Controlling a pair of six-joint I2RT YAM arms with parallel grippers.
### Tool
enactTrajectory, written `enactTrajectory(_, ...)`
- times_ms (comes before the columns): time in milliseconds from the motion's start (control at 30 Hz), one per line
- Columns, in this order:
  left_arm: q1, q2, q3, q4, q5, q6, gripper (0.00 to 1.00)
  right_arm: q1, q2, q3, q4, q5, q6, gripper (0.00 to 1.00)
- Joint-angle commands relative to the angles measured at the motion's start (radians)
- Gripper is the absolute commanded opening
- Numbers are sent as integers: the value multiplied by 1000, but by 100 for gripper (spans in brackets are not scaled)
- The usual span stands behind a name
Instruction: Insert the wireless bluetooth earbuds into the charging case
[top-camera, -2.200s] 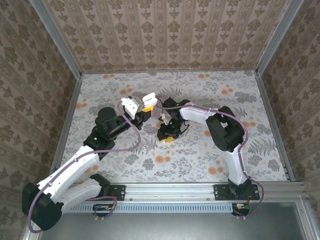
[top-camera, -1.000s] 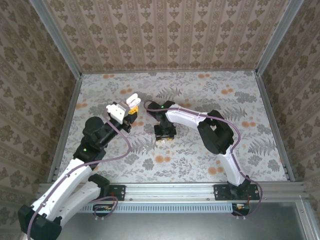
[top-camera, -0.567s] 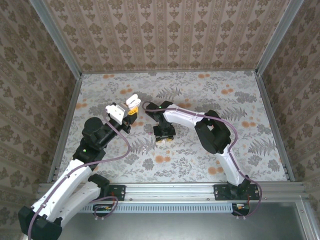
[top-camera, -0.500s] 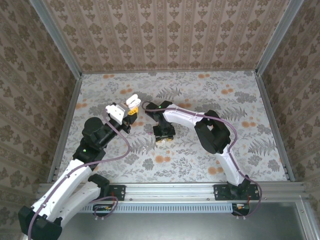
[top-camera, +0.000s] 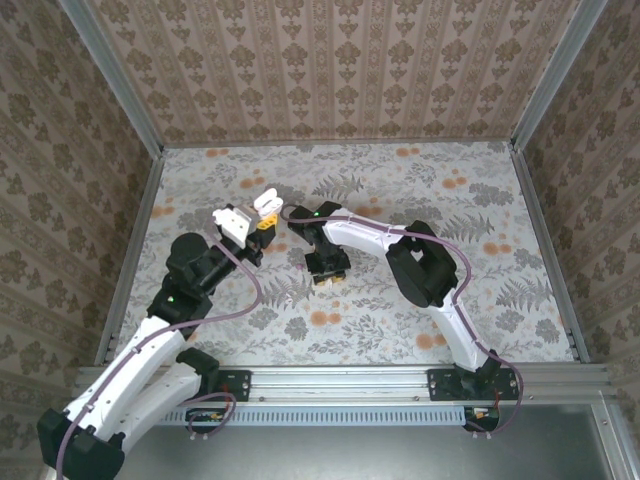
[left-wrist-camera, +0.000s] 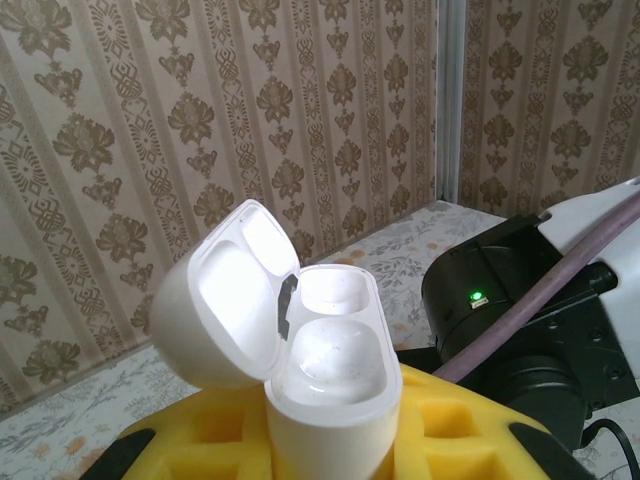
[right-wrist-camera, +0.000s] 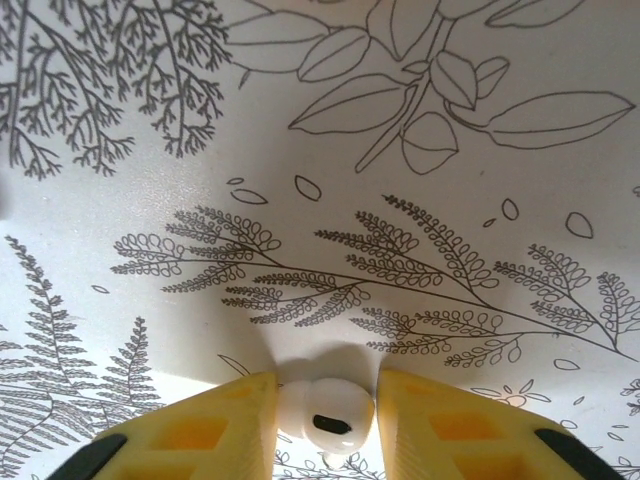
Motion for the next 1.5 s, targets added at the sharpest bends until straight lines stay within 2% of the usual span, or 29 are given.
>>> enactTrajectory(0, 9, 5, 14, 30, 25, -21, 23, 9, 25, 7, -13, 12, -19, 31)
enactTrajectory(300, 9, 55, 33, 36, 49, -42, 23, -19, -70, -44, 20, 44, -20, 30)
enactTrajectory(667, -8, 198, 69, 114, 107, -88, 23, -131, -386, -182, 88, 115, -20, 30)
enactTrajectory(1067, -93, 413, 122, 256, 127, -150, 22, -138, -589, -74, 53, 203, -49, 30)
enactTrajectory(1467, -106, 456, 145, 257, 159, -140, 22, -126, -636, 24, 110, 174, -95, 30)
